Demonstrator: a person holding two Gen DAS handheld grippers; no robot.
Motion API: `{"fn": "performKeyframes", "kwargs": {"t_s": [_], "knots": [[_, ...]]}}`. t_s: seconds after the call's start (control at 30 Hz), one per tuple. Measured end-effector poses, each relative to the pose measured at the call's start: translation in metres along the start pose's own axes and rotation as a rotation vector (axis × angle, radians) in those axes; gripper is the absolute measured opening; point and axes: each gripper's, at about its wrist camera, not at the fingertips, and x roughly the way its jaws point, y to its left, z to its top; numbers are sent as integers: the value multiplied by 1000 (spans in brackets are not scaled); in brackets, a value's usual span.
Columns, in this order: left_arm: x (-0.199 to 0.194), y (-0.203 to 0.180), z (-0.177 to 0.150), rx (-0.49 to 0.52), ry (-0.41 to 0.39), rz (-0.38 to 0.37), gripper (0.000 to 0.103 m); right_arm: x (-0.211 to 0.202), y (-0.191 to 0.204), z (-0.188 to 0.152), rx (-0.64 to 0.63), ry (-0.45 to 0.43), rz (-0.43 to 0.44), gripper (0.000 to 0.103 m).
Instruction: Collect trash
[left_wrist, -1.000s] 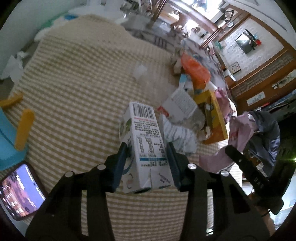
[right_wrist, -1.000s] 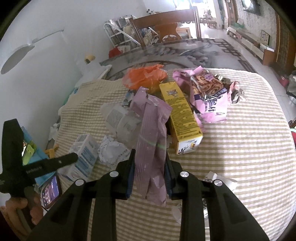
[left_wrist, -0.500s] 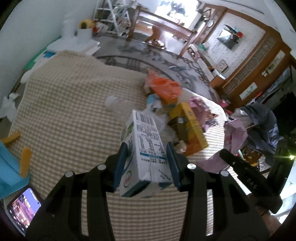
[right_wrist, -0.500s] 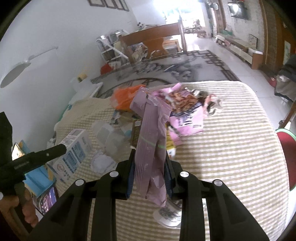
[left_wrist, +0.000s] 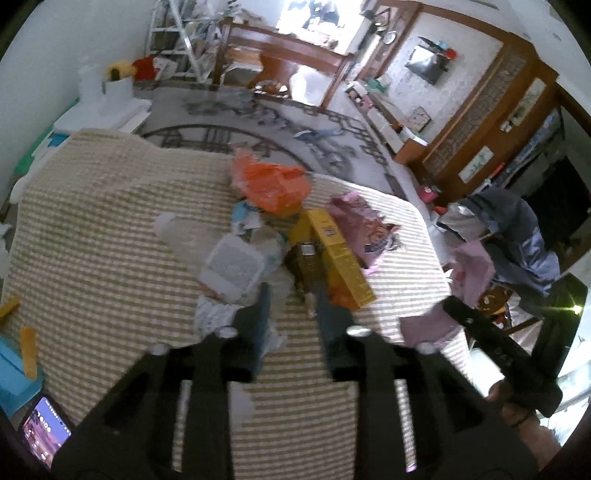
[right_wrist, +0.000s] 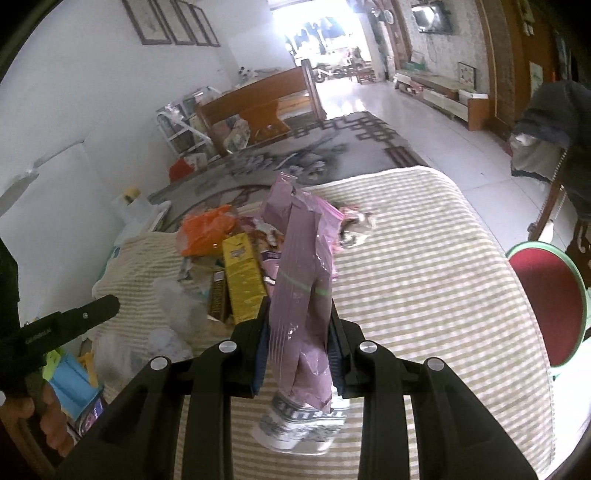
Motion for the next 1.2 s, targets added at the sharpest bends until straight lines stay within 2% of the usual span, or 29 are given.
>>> {"fn": "performKeyframes", "kwargs": {"t_s": [0.03,0.1,0.17,0.33,0.53,0.63,0.73,0.8,0.93,1.07,1.2], "knots": [[0,6,-1,-11,3,17,43,1,-3,0,7,6,0,27],[1,15,-5,-18,12,44,47,4,-9,-1,30,18,5,27],[1,29,-11,-39,29,84,64,5,-14,-2,44,28,12,27],[-1,58,-32,-103,71,142,74,12,-14,-3,44,47,28,27],[-5,85,-50,-177,98,200,79,19,-3,-5,13,67,46,28],[-7,93,-54,-175,116,200,79,19,2,-6,-6,69,48,28],[-1,95,-56,-88,198,157,79,19,2,-7,-8,69,48,28],[0,91,-61,37,267,129,80,19,0,-7,-3,70,47,28],[-1,86,-76,236,354,147,83,18,-1,-7,8,69,45,28],[8,90,-95,306,442,158,83,18,1,-8,5,70,46,28],[19,88,-108,340,472,169,83,19,3,-8,1,71,45,28]]}}
